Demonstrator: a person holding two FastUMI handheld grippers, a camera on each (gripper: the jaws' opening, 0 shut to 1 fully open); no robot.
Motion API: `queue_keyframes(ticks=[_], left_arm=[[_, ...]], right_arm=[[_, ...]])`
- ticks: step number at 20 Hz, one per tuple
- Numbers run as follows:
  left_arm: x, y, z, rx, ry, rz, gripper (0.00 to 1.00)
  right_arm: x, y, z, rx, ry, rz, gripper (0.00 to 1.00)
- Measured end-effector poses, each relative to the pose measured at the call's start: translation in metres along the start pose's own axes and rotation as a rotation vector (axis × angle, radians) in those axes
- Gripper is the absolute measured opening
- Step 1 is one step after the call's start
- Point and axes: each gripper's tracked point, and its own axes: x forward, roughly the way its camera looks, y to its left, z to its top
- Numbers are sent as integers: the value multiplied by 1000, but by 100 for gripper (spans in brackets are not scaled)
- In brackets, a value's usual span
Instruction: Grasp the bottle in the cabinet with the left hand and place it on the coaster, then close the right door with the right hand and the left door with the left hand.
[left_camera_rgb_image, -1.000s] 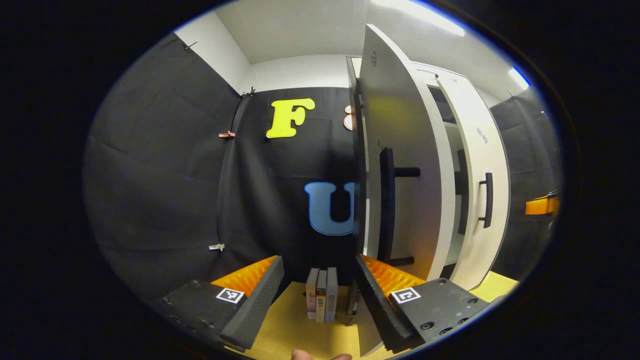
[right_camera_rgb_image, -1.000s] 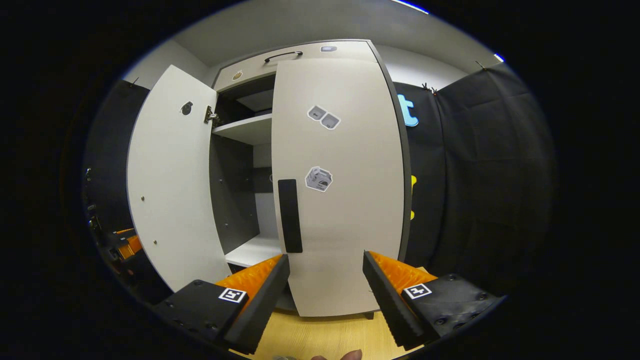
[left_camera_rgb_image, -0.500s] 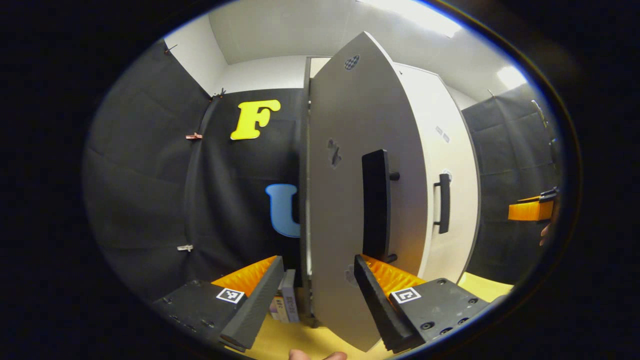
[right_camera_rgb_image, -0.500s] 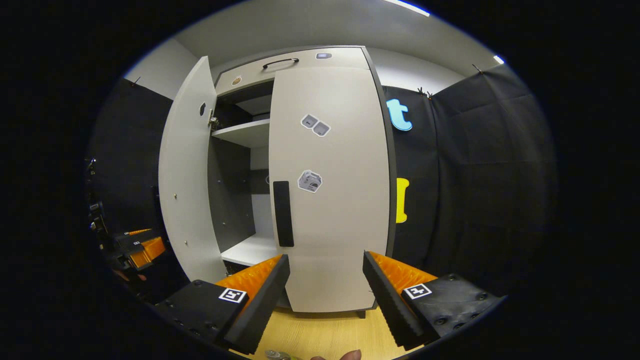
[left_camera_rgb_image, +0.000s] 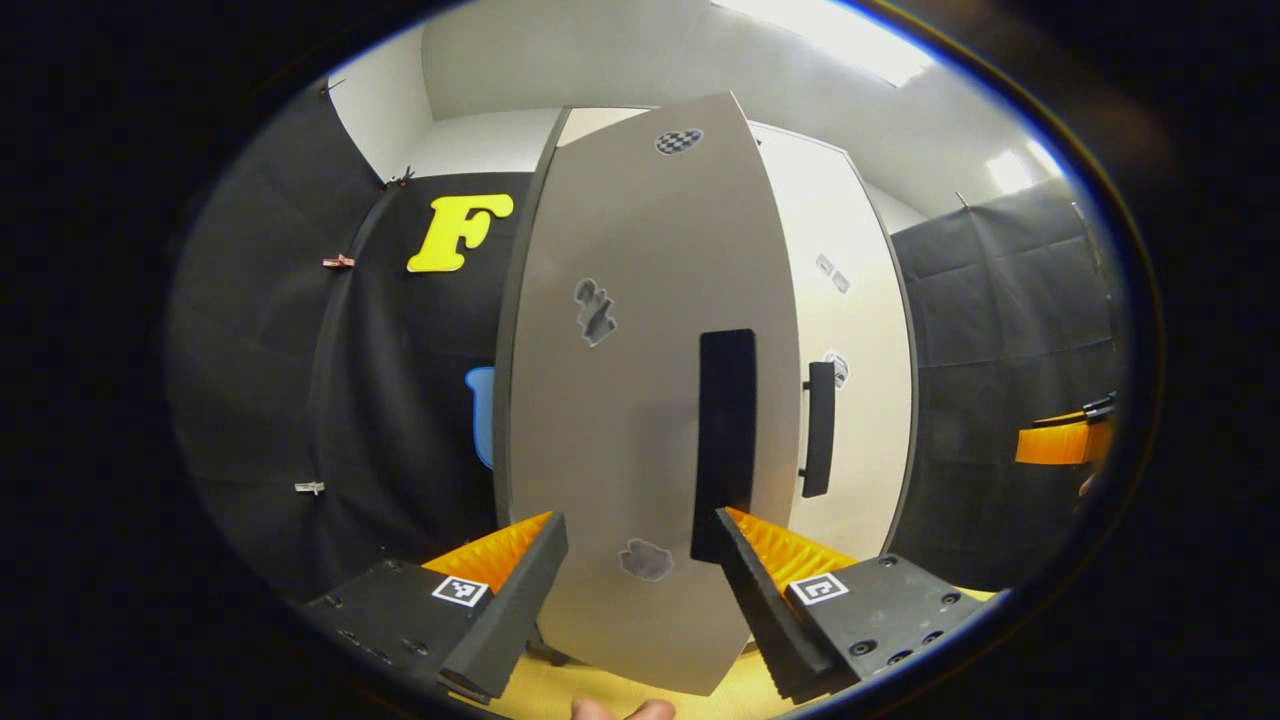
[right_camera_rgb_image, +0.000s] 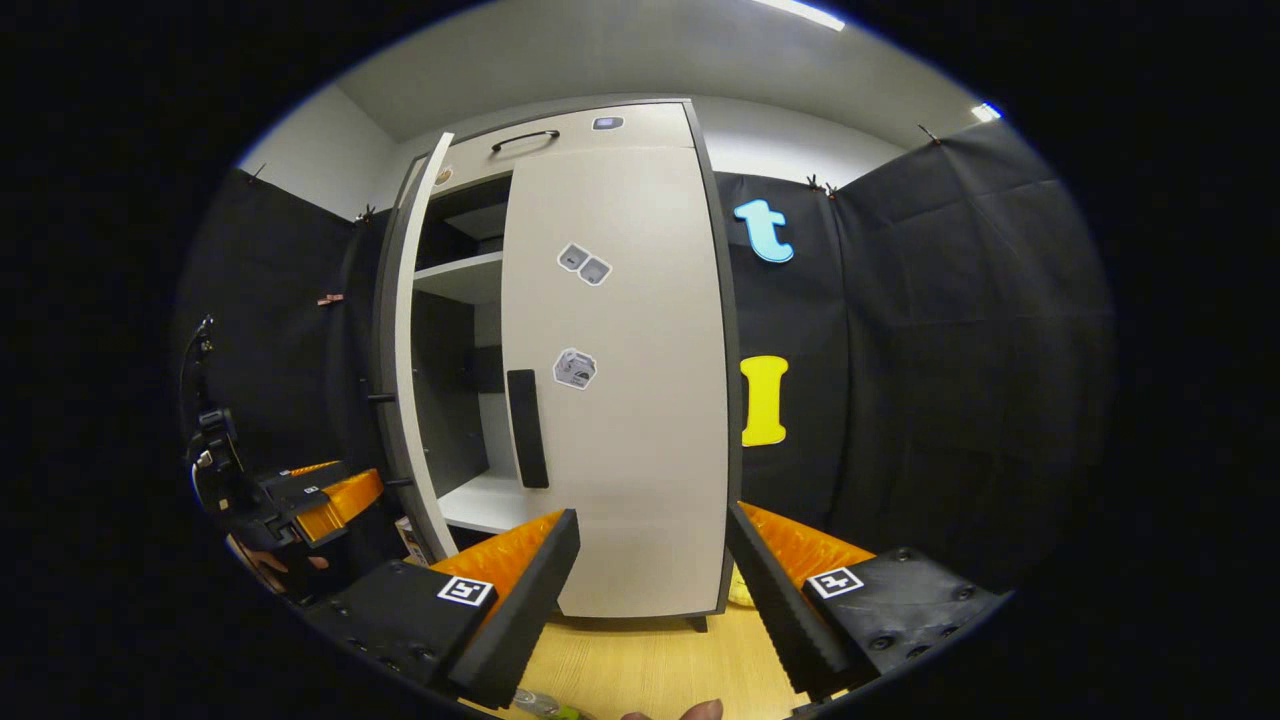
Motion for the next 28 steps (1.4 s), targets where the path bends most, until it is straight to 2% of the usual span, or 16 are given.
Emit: queue_keyframes(ticks=[5, 9, 28], left_arm=[[-2, -3, -3, 6, 18, -1, 92], [21, -19, -1, 35, 22, 3, 94], [67, -42, -7, 17, 42, 29, 94]], right_arm=[[-4, -8, 2, 12, -3, -7, 98], [0, -11, 1, 9, 0, -8, 98], [3, -14, 0, 8, 1, -12, 98]])
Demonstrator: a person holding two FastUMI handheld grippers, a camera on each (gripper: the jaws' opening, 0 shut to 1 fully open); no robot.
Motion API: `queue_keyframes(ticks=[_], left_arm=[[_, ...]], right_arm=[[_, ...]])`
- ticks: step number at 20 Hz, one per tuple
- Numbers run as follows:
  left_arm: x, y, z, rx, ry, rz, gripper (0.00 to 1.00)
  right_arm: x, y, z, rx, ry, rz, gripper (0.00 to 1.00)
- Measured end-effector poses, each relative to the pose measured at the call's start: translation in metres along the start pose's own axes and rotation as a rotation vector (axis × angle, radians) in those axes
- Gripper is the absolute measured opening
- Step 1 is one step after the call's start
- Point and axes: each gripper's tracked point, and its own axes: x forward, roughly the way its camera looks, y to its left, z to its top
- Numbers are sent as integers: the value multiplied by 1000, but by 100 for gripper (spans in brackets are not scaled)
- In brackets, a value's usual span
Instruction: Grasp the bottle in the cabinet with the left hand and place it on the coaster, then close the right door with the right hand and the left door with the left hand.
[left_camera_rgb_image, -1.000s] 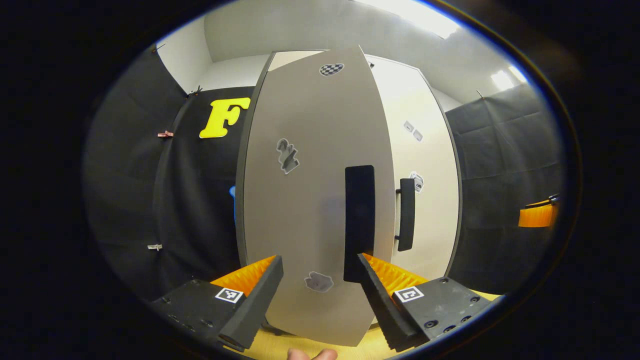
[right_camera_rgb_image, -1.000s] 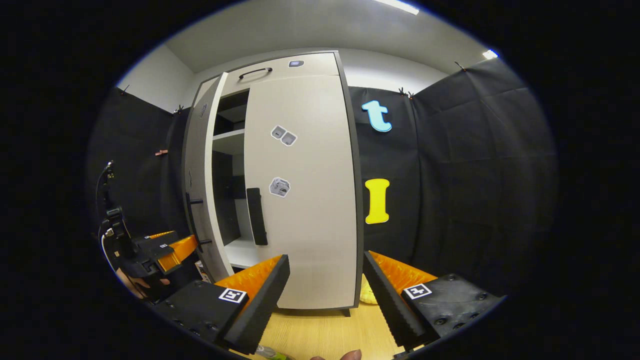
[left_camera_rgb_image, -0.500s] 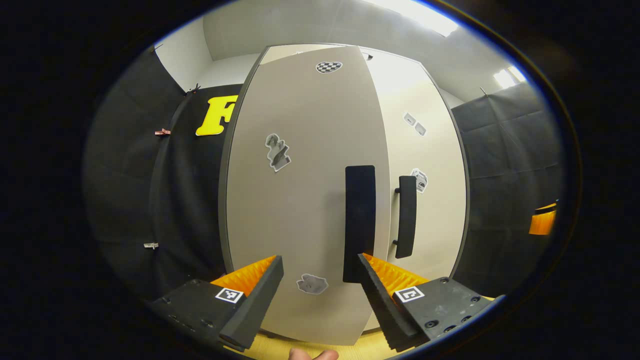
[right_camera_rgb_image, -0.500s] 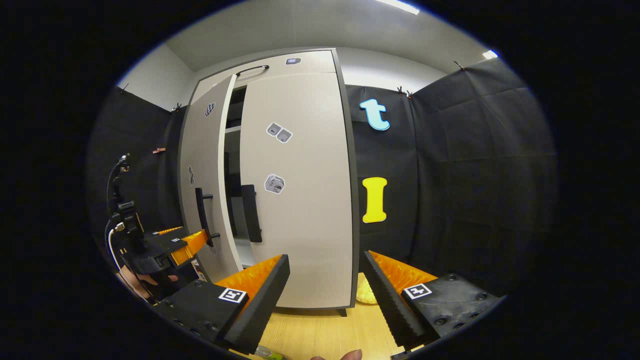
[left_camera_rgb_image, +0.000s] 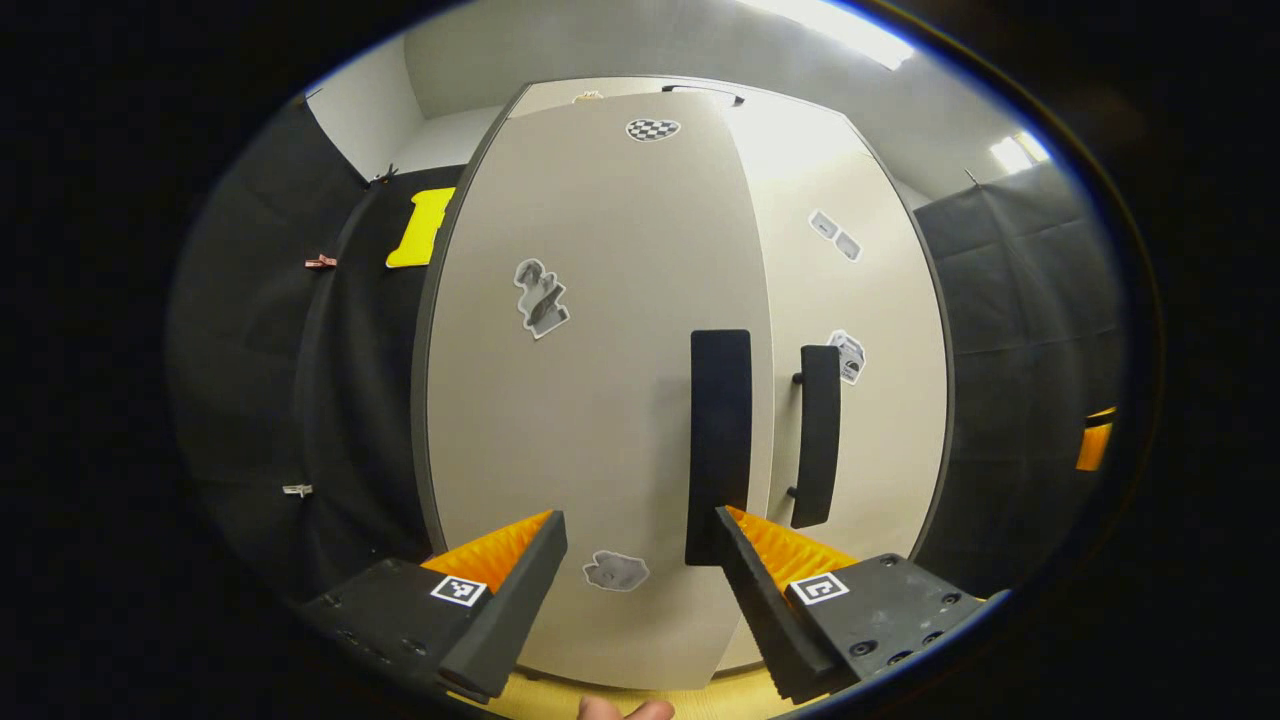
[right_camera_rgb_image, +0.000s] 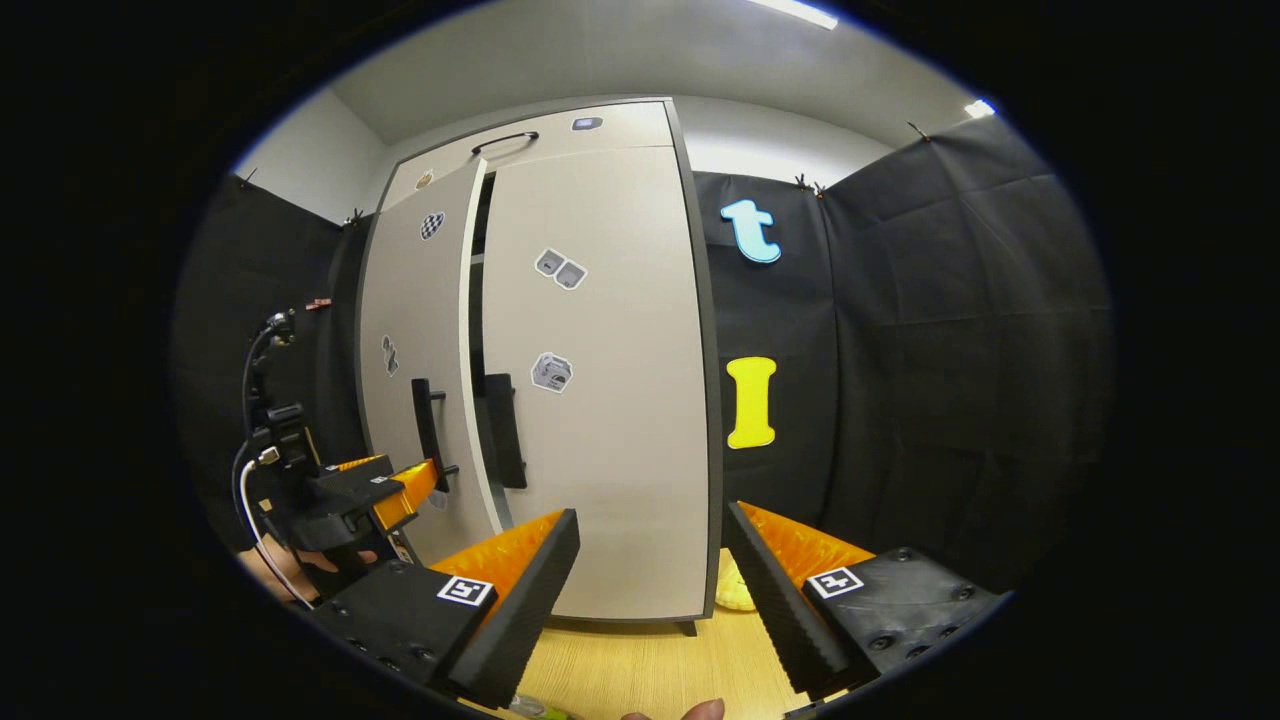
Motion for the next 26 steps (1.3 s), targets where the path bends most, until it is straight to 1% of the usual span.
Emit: queue_keyframes(ticks=[1, 2, 4, 6, 10, 16, 22, 26], left_arm=[[0, 0, 0, -2, 3, 1, 93], [-1, 1, 1, -5, 5, 1, 94], [-4, -3, -2, -22, 27, -24, 94], [-13, -2, -3, -34, 37, -26, 95], [-44, 0, 4, -31, 48, -26, 95], [-93, 7, 23, 7, 39, -19, 95], [-140, 7, 38, -7, 24, -24, 95], [-161, 7, 37, -14, 20, -33, 95]], right_arm=[[0, 0, 0, -2, 1, -1, 98], [-1, 0, 0, -3, 0, -1, 98], [-4, 0, 1, -3, -1, -3, 98], [-8, 2, 2, 2, -3, -2, 98], [-16, 8, 5, 11, -3, 5, 98], [-26, 19, 6, 12, 0, 23, 98], [-35, 37, 6, 14, 1, 51, 98], [-45, 46, 7, -4, -11, 59, 98]])
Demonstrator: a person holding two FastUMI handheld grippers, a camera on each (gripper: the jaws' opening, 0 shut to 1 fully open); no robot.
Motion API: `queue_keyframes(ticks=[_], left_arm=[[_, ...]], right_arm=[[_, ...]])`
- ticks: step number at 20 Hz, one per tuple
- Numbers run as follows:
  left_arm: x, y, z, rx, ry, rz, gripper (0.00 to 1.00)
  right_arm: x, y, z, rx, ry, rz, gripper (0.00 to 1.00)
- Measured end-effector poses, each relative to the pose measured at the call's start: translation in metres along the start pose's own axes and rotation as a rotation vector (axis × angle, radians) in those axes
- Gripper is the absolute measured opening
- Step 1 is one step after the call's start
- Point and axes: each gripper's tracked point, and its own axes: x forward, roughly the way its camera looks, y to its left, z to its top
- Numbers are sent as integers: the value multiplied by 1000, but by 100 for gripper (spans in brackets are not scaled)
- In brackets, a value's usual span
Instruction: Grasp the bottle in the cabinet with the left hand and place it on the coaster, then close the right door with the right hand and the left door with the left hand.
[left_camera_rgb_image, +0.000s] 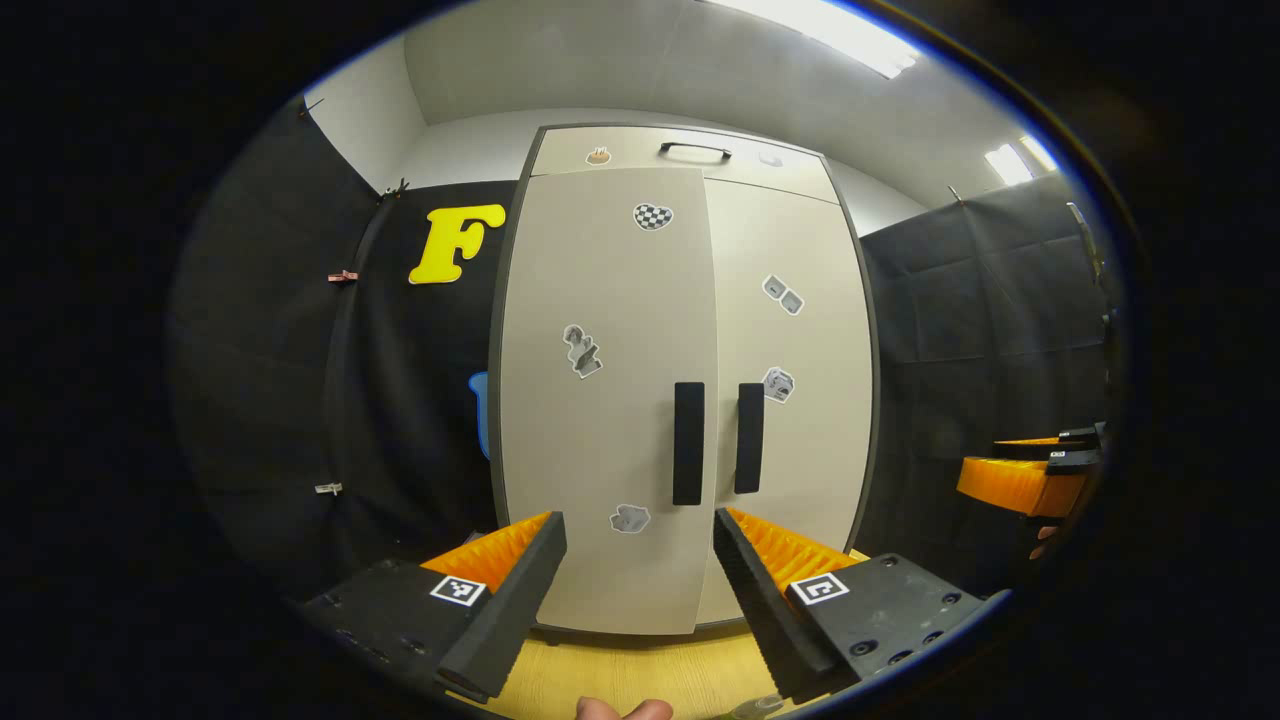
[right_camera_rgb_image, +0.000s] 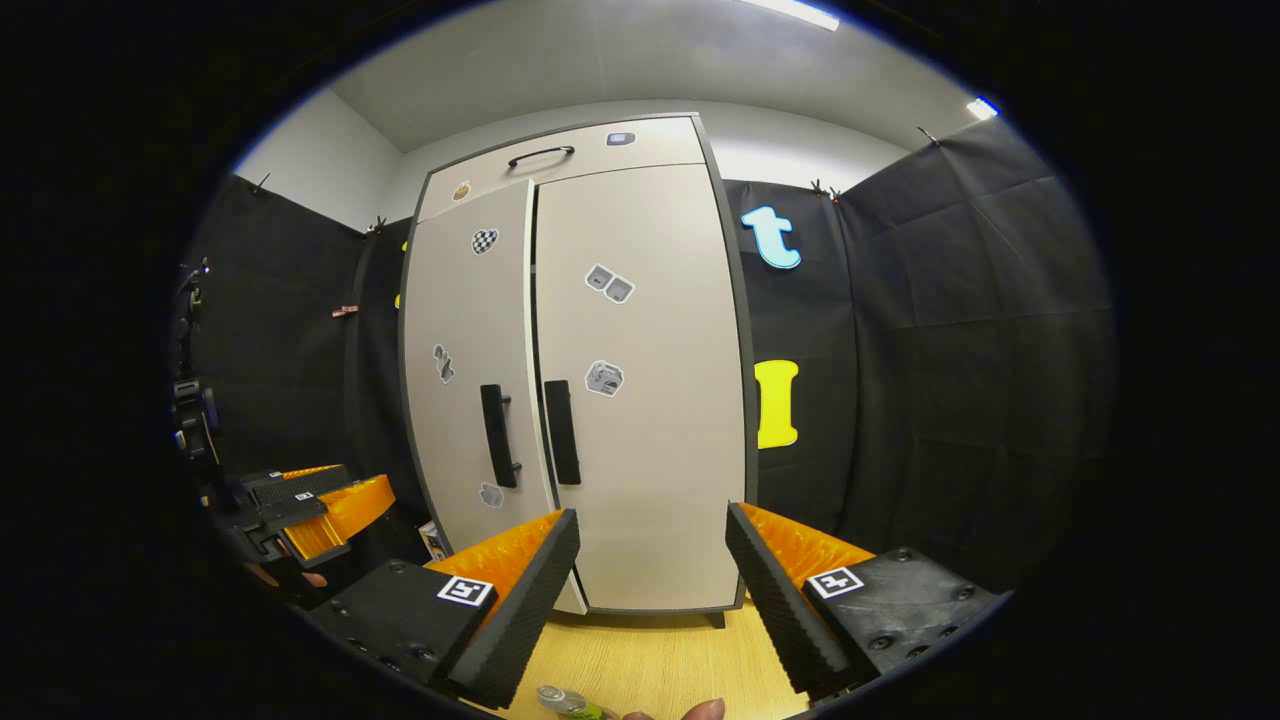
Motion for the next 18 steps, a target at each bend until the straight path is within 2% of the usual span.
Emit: queue_keyframes(ticks=[6, 10, 18], left_arm=[[-21, 7, -7, 1, 12, 16, 95], [-25, 9, -6, 12, 5, 16, 95], [-29, 8, -5, 14, 1, 22, 95]], right_arm=[[-5, 4, -1, 4, 2, 3, 98], [-8, 7, 1, 4, -2, 7, 100], [-11, 10, 1, -14, -2, 15, 98]])
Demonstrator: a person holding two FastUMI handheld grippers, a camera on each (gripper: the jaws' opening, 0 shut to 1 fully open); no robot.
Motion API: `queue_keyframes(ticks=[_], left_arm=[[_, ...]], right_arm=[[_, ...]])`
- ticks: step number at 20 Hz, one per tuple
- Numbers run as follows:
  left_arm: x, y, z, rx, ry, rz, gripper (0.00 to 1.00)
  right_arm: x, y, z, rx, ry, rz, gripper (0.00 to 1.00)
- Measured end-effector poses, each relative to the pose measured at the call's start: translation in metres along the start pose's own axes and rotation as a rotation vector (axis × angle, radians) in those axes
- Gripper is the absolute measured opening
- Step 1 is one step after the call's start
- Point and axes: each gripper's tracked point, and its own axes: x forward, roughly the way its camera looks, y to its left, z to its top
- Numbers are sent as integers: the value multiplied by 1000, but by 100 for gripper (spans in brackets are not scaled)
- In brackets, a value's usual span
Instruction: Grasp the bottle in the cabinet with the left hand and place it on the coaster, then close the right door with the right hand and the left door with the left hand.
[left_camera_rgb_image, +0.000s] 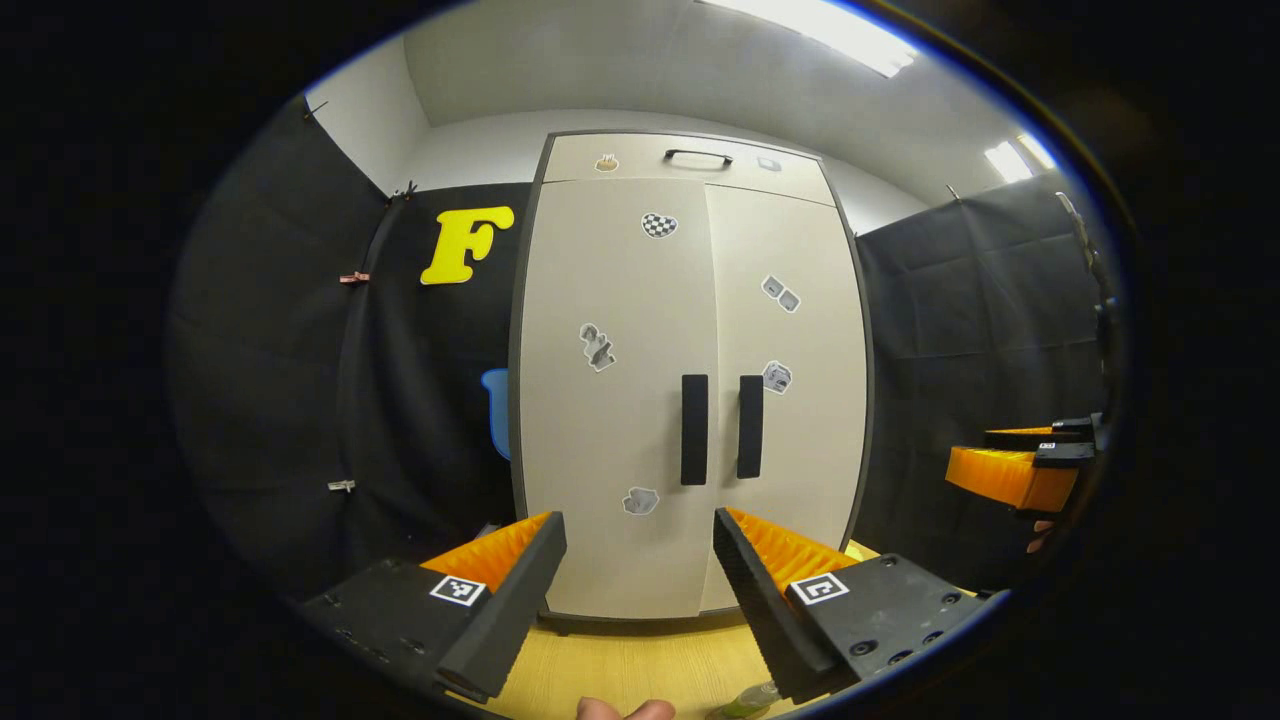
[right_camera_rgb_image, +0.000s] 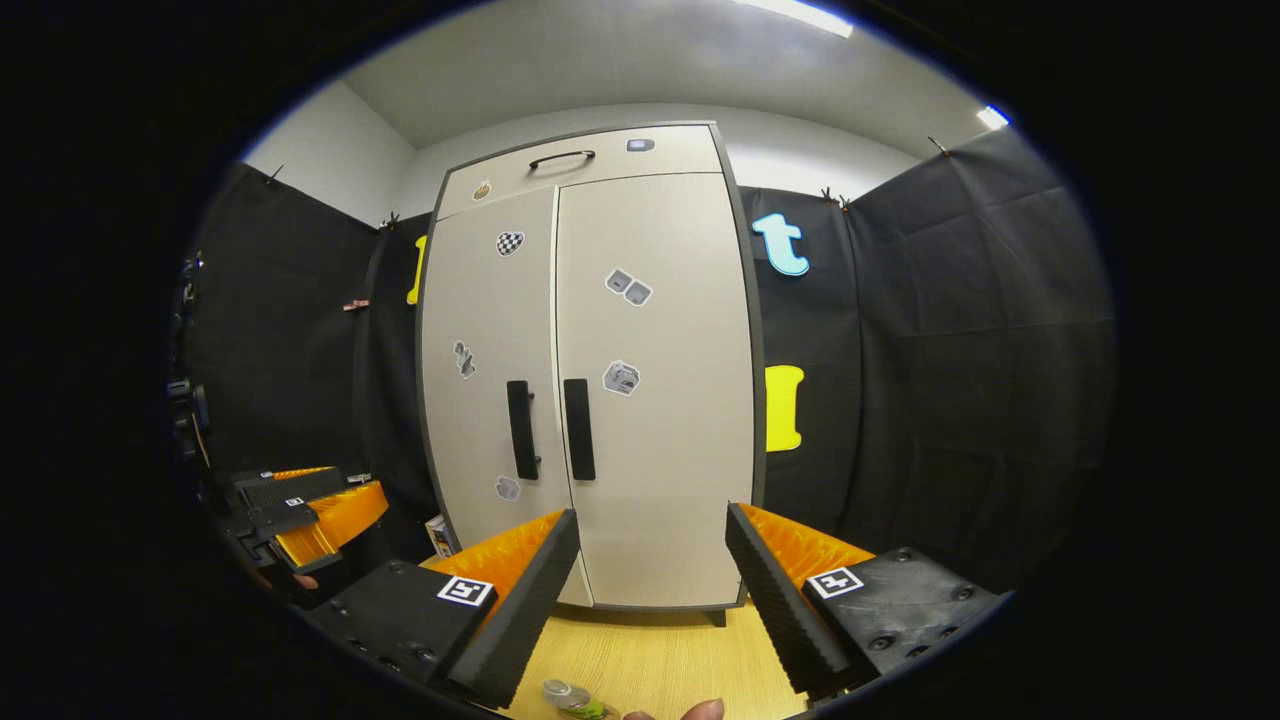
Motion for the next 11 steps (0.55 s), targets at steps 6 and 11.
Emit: queue_keyframes(ticks=[6, 11], left_arm=[[-2, -1, 1, 6, -1, 3, 95], [-3, -3, -3, 6, 10, 2, 95]], right_arm=[[-1, -4, 2, -7, -7, -14, 98], [-5, -7, 2, -41, -19, -33, 98]])
